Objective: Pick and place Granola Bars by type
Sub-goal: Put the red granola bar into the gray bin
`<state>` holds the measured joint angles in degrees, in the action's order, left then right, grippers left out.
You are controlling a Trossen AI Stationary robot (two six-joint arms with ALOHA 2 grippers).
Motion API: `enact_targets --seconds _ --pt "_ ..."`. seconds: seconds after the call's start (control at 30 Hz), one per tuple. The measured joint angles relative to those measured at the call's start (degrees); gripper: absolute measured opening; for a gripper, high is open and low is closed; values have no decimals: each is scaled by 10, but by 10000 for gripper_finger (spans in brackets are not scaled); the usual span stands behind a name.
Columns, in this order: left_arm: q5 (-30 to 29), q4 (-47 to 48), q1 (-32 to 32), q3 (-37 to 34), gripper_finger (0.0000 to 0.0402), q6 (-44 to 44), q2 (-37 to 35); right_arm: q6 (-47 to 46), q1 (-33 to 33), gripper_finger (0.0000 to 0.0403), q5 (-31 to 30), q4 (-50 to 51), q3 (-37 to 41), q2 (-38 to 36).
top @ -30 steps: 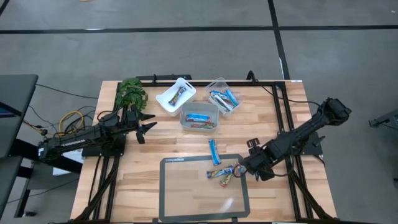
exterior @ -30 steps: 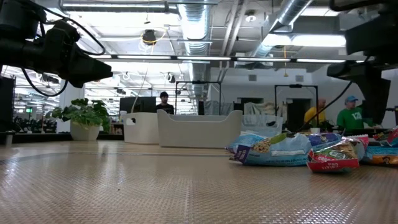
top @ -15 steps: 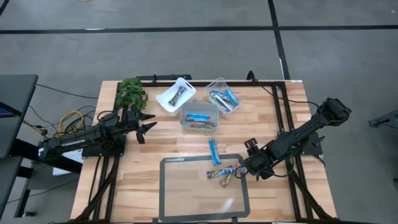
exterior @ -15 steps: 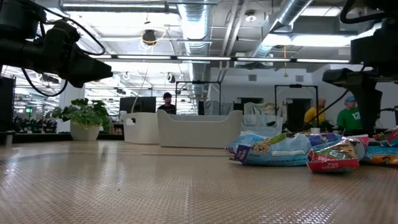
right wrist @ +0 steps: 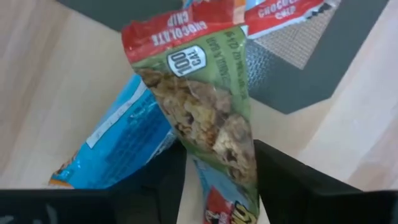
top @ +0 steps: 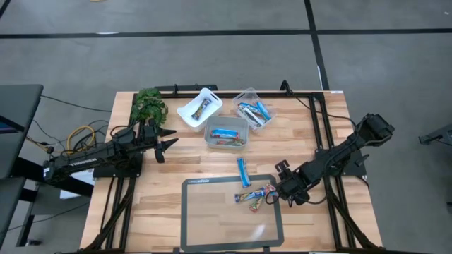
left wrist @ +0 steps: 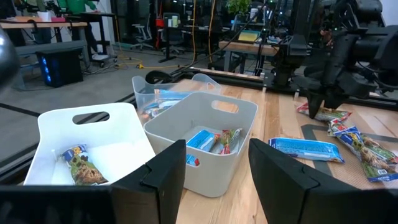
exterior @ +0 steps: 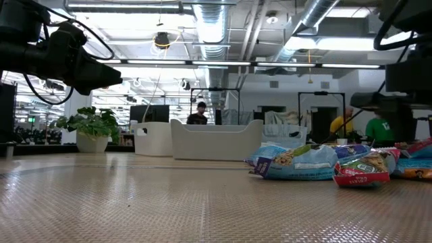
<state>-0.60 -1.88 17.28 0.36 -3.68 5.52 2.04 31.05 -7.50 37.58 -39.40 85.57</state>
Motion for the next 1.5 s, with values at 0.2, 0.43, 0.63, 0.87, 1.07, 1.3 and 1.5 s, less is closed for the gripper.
enact_targets --seconds 0.2,0.43,0.63,0.87,1.07,1.3,1.5 --pt "0 0 0 0 169 0 0 -9 -8 104 10 -5 0 2" --pt "0 0 0 0 169 0 0 -55 -22 21 -9 -34 0 3" --pt "0 0 0 0 169 0 0 -77 -43 7 -32 -88 0 -21" --pt "0 0 0 0 169 0 0 -96 -98 31 -115 -203 -1 -86" --pt "0 0 0 0 169 0 0 -65 -186 22 -138 -357 -1 -114" --pt "0 0 0 0 169 0 0 -19 -306 14 -137 -531 -1 -105" --pt "0 0 0 0 169 0 0 -15 -388 23 -134 -607 -2 -94"
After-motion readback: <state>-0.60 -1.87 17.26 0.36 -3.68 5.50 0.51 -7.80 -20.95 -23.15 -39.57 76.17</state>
